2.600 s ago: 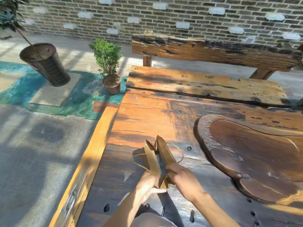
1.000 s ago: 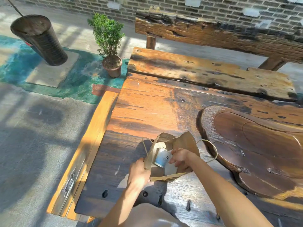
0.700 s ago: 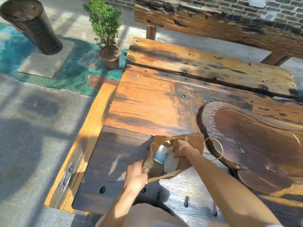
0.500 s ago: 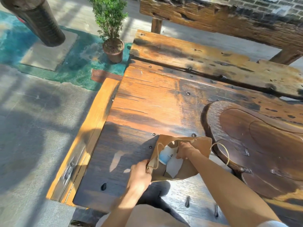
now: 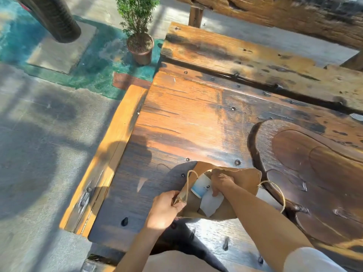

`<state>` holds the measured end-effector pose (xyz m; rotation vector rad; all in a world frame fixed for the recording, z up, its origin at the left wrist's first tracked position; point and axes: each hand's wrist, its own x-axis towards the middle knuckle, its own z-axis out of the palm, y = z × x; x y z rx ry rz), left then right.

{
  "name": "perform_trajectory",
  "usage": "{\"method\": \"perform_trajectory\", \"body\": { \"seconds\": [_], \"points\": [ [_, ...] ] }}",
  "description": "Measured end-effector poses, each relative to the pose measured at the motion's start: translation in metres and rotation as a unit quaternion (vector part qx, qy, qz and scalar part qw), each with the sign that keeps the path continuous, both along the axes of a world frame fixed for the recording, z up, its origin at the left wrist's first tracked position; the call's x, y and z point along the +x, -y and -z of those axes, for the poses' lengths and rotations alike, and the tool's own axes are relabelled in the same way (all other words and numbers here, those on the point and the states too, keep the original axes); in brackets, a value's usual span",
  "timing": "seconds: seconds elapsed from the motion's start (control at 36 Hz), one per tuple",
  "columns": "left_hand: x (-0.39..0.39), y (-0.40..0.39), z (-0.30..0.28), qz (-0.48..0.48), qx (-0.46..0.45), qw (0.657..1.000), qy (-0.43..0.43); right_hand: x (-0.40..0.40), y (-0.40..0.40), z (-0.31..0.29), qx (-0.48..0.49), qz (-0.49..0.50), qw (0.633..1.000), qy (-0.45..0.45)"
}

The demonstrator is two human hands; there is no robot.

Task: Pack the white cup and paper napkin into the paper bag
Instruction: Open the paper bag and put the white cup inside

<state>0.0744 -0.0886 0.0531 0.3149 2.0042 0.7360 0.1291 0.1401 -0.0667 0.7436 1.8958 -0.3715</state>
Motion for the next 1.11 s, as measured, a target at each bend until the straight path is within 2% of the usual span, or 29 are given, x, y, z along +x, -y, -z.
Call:
{"method": "perform_trajectory", "body": {
  "seconds": [0.11, 0.36, 0.67, 0.83, 0.94, 1.11],
  "points": [
    [0.0, -0.003, -0.001, 0.0, 0.019, 1.0, 0.011, 0.002, 0.004, 0.001, -0.016, -0.012, 0.999, 0.028],
    [-0.002, -0.007, -0.002, -0.006, 0.044, 0.999, 0.004, 0.021, 0.001, 0.008, -0.042, 0.009, 0.999, 0.016],
    [0.002, -0.009, 0.001, 0.012, 0.031, 0.999, 0.033, 0.032, -0.007, 0.024, -0.096, 0.024, 0.99, 0.098],
    [0.004, -0.011, 0.0, 0.021, 0.012, 1.0, 0.018, 0.033, -0.002, 0.025, -0.116, 0.005, 0.991, 0.072],
    [0.005, -0.013, 0.0, 0.026, 0.007, 0.999, 0.022, 0.037, -0.001, 0.031, -0.118, 0.031, 0.991, 0.052],
    [0.007, -0.015, -0.003, -0.011, 0.01, 0.999, 0.036, 0.048, 0.003, 0.037, -0.091, 0.038, 0.995, -0.005]
  ]
}}
